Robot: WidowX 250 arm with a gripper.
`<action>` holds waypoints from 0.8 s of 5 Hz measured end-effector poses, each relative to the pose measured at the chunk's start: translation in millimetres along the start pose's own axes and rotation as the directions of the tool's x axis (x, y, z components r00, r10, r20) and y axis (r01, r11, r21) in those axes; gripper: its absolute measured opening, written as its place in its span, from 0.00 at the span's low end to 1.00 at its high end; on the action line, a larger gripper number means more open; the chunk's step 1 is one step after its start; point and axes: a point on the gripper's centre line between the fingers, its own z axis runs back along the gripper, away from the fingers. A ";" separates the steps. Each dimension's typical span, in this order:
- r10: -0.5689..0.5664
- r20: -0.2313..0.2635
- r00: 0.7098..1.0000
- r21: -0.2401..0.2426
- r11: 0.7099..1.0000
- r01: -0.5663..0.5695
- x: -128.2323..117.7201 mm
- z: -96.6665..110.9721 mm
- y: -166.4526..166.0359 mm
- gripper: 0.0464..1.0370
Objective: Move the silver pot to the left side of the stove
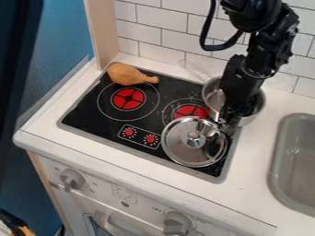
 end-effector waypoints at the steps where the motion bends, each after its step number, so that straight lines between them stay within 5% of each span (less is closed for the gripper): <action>1: 0.023 -0.010 1.000 -0.004 1.000 -0.023 1.9 -0.5 -1.0 0.36; 2: 0.041 -0.013 0.999 -0.007 0.999 -0.042 1.6 0.7 -1.3 0.24; 4: 0.089 -0.033 0.995 -0.015 0.996 -0.090 6.4 2.3 2.2 0.16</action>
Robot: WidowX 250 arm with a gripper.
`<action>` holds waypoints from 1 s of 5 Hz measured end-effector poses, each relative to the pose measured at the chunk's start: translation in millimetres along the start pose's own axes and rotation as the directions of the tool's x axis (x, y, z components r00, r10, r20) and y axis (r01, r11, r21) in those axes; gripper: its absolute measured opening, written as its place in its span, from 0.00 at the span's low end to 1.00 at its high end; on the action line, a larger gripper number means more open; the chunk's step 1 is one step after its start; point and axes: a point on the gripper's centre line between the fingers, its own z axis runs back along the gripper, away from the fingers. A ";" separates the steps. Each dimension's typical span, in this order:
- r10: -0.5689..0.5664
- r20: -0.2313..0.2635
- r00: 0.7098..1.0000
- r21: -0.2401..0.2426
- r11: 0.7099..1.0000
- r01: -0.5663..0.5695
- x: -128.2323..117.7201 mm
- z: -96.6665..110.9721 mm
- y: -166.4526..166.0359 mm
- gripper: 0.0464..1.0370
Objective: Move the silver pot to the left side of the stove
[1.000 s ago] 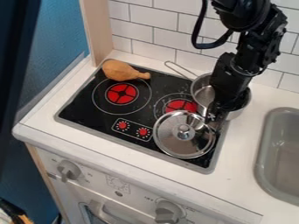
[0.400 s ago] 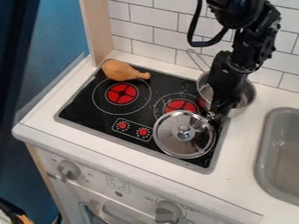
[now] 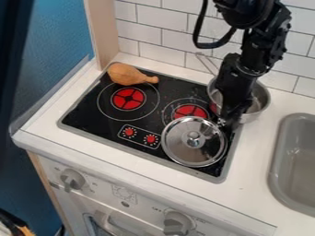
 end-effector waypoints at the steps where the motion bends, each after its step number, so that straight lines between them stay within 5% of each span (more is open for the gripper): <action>1: 0.040 -0.022 0.999 -0.004 0.999 -0.040 7.3 9.6 5.1 0.09; 2: 0.081 -0.058 0.995 -0.047 0.995 -0.084 14.9 27.5 6.5 0.04; 3: 0.177 -0.115 0.977 -0.154 0.969 -0.194 34.7 64.8 10.2 0.04; 4: 0.290 -0.143 0.946 -0.217 0.924 -0.316 57.1 84.8 26.1 0.04; 5: 0.454 -0.127 0.882 -0.235 0.850 -0.472 75.6 87.2 49.0 0.04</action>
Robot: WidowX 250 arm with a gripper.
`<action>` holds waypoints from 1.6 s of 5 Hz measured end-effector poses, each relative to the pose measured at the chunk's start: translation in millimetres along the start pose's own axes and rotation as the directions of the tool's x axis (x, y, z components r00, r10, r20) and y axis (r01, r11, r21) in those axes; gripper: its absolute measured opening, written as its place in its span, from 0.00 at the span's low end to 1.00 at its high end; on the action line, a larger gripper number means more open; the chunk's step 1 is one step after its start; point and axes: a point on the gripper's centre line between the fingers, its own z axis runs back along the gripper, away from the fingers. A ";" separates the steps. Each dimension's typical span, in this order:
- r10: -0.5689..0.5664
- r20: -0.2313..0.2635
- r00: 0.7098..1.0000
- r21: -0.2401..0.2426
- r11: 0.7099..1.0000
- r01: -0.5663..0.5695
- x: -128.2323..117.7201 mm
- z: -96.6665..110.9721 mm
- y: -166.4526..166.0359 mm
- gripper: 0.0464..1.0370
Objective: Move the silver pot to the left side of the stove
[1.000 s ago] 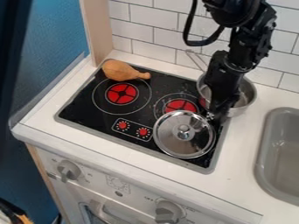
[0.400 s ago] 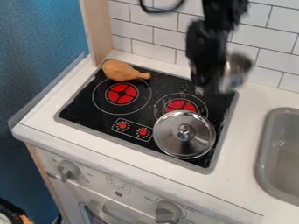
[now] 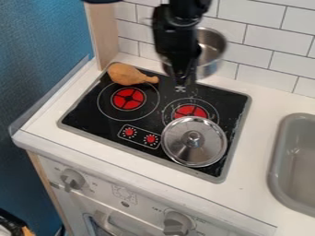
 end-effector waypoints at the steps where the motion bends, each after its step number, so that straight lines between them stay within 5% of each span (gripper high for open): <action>1: 0.209 0.059 0.976 -0.004 0.978 -0.209 29.2 -2.8 13.6 0.04; 3: 0.417 0.246 0.875 0.008 0.902 -0.432 82.9 -23.7 15.6 0.04; 5: 0.573 0.293 0.766 0.026 0.796 -0.605 121.8 -56.3 24.9 0.04; 6: 0.592 0.269 0.760 0.098 0.768 -0.633 130.5 -76.9 32.2 0.04; 8: 0.599 0.247 0.761 0.129 0.759 -0.639 126.7 -89.5 27.9 0.06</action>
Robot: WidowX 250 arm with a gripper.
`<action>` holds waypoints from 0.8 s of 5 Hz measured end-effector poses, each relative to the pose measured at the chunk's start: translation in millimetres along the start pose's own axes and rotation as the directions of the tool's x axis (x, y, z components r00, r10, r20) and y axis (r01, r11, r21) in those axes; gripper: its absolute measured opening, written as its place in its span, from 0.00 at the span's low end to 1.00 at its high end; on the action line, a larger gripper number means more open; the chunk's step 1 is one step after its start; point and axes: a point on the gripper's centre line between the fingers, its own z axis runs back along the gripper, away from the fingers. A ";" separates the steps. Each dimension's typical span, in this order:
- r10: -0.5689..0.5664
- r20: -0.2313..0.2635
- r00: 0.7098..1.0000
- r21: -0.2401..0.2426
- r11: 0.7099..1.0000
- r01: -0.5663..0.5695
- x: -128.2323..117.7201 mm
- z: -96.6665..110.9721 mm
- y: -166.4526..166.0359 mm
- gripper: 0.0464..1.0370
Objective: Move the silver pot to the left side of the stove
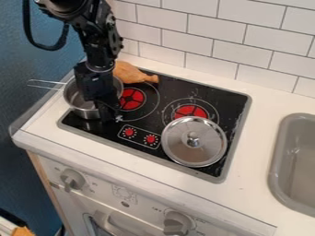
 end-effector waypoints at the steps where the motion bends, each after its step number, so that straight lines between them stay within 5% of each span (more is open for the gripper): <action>1: -0.005 0.023 1.000 0.006 1.000 0.005 -0.6 -0.9 1.3 0.24; 3: -0.024 0.018 1.000 0.027 0.999 0.023 -5.8 0.2 7.8 0.82; 4: -0.060 0.059 0.996 0.039 0.998 0.058 -13.7 7.8 14.4 0.97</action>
